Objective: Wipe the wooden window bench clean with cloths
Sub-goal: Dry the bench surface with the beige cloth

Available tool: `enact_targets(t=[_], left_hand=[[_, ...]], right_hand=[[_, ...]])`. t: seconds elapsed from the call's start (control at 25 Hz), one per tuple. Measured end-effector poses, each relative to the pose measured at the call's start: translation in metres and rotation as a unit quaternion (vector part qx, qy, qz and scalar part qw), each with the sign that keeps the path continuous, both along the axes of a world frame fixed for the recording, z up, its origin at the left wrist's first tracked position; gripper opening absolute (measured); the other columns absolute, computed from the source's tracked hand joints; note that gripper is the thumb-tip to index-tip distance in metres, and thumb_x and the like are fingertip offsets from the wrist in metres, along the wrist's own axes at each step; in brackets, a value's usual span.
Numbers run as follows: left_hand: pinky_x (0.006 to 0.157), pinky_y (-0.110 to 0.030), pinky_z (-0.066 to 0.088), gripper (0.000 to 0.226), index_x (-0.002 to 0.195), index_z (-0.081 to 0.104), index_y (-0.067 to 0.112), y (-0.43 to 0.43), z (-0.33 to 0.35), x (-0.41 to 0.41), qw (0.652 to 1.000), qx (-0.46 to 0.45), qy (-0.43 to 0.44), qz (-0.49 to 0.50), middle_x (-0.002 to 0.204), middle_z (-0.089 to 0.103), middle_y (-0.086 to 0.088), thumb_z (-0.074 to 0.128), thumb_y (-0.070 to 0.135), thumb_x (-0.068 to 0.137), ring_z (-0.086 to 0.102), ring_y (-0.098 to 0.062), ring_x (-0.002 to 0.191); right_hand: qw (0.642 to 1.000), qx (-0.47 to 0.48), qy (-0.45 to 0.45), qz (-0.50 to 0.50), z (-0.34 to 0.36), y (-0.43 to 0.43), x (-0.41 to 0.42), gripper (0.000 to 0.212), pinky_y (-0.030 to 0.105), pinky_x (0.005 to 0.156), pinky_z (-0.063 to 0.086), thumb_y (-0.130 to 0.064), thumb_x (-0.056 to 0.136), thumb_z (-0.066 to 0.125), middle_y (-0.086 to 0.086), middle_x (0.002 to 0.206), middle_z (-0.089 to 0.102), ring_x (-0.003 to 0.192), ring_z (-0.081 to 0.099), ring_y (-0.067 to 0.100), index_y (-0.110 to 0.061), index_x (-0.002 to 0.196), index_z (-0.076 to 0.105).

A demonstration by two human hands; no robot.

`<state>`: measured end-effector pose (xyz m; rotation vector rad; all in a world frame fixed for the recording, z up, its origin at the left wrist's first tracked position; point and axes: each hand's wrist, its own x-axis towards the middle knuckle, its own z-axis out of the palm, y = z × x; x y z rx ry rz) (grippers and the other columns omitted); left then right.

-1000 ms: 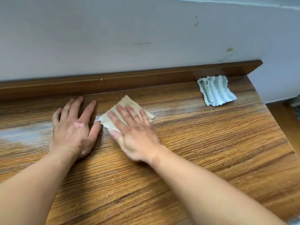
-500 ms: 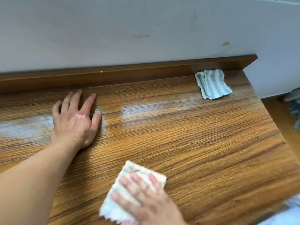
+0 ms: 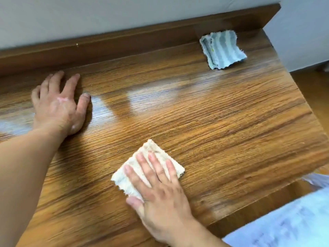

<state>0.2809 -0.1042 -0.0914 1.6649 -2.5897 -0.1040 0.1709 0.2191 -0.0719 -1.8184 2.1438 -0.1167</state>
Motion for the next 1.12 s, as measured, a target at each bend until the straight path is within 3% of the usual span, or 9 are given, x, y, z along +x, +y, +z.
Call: enact_targets(t=[0.08,0.2,0.32,0.48,0.6,0.72,0.84,0.96,1.12], left_hand=[[0.118,-0.056,0.019,0.064,0.150,0.036,0.031,0.000,0.002,-0.004,1.000,0.005,-0.003,-0.005,0.159,0.032,-0.014,0.030,0.062,0.095,0.025,-0.035,0.146],[0.119,-0.056,0.019,0.063,0.151,0.035,0.031,0.004,0.000,-0.007,1.000,-0.004,-0.015,-0.003,0.160,0.031,-0.014,0.029,0.061,0.096,0.025,-0.035,0.147],[0.121,-0.055,0.016,0.062,0.153,0.034,0.030,0.003,0.001,-0.001,1.000,0.000,-0.016,-0.005,0.162,0.029,-0.013,0.028,0.059,0.098,0.022,-0.034,0.149],[0.122,-0.055,0.013,0.062,0.154,0.032,0.031,0.005,0.004,0.002,0.999,0.014,-0.020,-0.022,0.164,0.024,-0.015,0.024,0.059,0.099,0.017,-0.033,0.151],[0.121,-0.059,0.014,0.060,0.153,0.031,0.031,0.009,0.009,-0.005,0.998,0.038,-0.021,-0.046,0.162,0.025,-0.016,0.023,0.057,0.100,0.018,-0.037,0.149],[0.118,-0.062,0.019,0.061,0.152,0.027,0.028,0.018,0.009,0.001,0.996,0.040,-0.043,-0.074,0.160,0.026,-0.018,0.021,0.056,0.098,0.021,-0.039,0.147],[0.122,-0.058,0.007,0.069,0.158,0.017,0.030,0.031,-0.002,0.017,0.995,0.045,-0.043,-0.076,0.168,0.011,-0.015,0.016,0.060,0.097,0.006,-0.033,0.154],[0.123,-0.057,0.004,0.071,0.159,0.014,0.032,0.034,-0.003,0.015,0.996,0.038,-0.040,-0.070,0.169,0.009,-0.012,0.012,0.062,0.095,0.003,-0.030,0.155],[0.123,-0.057,0.004,0.071,0.158,0.017,0.030,0.038,-0.005,0.011,0.996,0.029,-0.032,-0.072,0.168,0.011,-0.014,0.014,0.060,0.095,0.005,-0.032,0.155]], right_hand=[[0.998,0.008,0.059,-0.028,-0.006,0.011,-0.077,0.067,0.055,0.123,0.009,-0.070,0.101,0.013,-0.005,0.172,-0.002,0.158,-0.004,0.020,-0.043,0.162,0.001],[0.963,0.040,0.090,-0.249,-0.006,0.007,-0.181,0.070,0.054,0.126,0.000,-0.071,0.095,-0.003,-0.002,0.172,-0.009,0.157,-0.011,0.020,-0.044,0.160,-0.010],[0.922,-0.008,0.068,-0.382,-0.016,-0.012,-0.115,0.075,0.059,0.124,0.001,-0.069,0.096,0.003,0.005,0.172,-0.006,0.158,-0.007,0.028,-0.035,0.163,-0.004],[0.988,-0.057,0.017,-0.140,-0.008,0.022,0.110,0.080,0.059,0.118,0.019,-0.069,0.090,0.040,0.005,0.169,0.022,0.156,0.019,0.030,-0.031,0.160,0.032],[0.998,-0.036,0.041,-0.008,-0.005,0.055,0.078,0.071,0.054,0.116,0.024,-0.071,0.094,0.039,-0.002,0.167,0.028,0.154,0.026,0.022,-0.039,0.157,0.034],[0.968,0.020,0.090,-0.232,-0.005,0.066,-0.058,0.071,0.054,0.125,0.006,-0.072,0.098,0.007,-0.004,0.173,0.002,0.158,0.002,0.021,-0.042,0.162,0.005],[0.888,0.046,0.063,-0.453,-0.001,0.056,-0.105,0.071,0.053,0.125,-0.003,-0.070,0.098,0.004,-0.001,0.173,-0.006,0.158,-0.008,0.021,-0.040,0.162,-0.002],[0.882,-0.027,0.105,-0.459,-0.016,0.047,0.019,0.075,0.056,0.125,0.001,-0.067,0.100,0.010,0.008,0.172,0.000,0.158,-0.005,0.029,-0.027,0.164,0.003],[0.955,0.001,0.045,-0.292,-0.027,0.044,0.222,0.079,0.055,0.116,0.028,-0.071,0.088,0.051,0.010,0.163,0.038,0.152,0.032,0.031,-0.027,0.153,0.043]])
